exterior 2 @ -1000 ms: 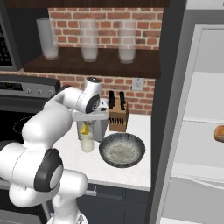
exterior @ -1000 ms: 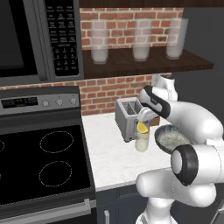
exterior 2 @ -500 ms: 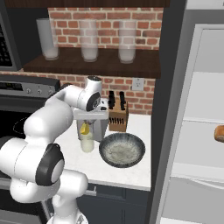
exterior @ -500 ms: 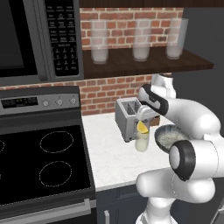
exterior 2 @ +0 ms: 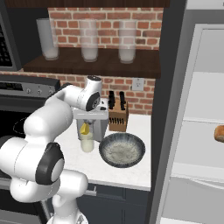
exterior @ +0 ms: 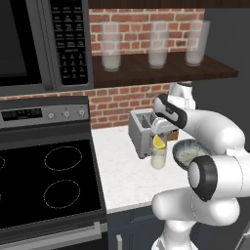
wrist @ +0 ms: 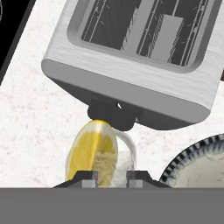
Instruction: Grab a lemon wedge from the fridge and one ice cube from the ice bowl, and put them in the glass of lemonade.
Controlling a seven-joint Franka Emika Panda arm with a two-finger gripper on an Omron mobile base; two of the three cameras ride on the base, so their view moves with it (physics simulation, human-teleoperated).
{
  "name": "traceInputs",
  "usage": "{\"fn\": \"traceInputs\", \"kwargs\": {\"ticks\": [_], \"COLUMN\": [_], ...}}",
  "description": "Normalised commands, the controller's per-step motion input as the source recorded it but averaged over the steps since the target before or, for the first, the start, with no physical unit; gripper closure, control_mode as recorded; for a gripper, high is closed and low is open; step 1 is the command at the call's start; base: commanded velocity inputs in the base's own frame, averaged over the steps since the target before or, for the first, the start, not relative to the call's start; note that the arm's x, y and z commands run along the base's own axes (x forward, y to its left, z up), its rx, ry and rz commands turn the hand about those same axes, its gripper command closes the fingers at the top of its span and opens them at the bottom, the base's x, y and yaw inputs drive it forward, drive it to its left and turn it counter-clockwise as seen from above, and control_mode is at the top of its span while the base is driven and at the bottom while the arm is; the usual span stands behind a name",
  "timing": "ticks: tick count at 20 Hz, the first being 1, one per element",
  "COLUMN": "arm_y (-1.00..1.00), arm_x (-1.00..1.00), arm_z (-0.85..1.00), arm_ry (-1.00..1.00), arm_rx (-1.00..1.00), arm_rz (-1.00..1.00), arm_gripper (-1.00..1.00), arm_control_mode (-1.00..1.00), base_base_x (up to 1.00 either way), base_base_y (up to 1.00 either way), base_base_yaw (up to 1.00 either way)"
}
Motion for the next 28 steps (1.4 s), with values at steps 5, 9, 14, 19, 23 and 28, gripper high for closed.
{"fn": "traceInputs", "kwargs": {"ticks": [5, 9, 14, 19, 23, 28], "arm_y": [0.01, 0.0, 0.0, 0.0, 0.0, 0.0], "arm_x": [0.0, 0.0, 0.0, 0.0, 0.0, 0.0], "arm_z": [0.0, 0.0, 0.0, 0.0, 0.0, 0.0], "arm_ry": [0.0, 0.0, 0.0, 0.0, 0.0, 0.0], "arm_rx": [0.0, 0.0, 0.0, 0.0, 0.0, 0.0], "arm_rz": [0.0, 0.0, 0.0, 0.0, 0.0, 0.0], "arm_gripper": [1.0, 1.0, -1.0, -1.0, -1.0, -1.0], "arm_control_mode": [-1.0, -1.0, -1.0, -1.0, -1.0, -1.0], "base_base_x": [0.0, 0.0, 0.0, 0.0, 0.0, 0.0], "base_base_y": [0.0, 0.0, 0.0, 0.0, 0.0, 0.0], "base_base_yaw": [0.0, 0.0, 0.0, 0.0, 0.0, 0.0]}}
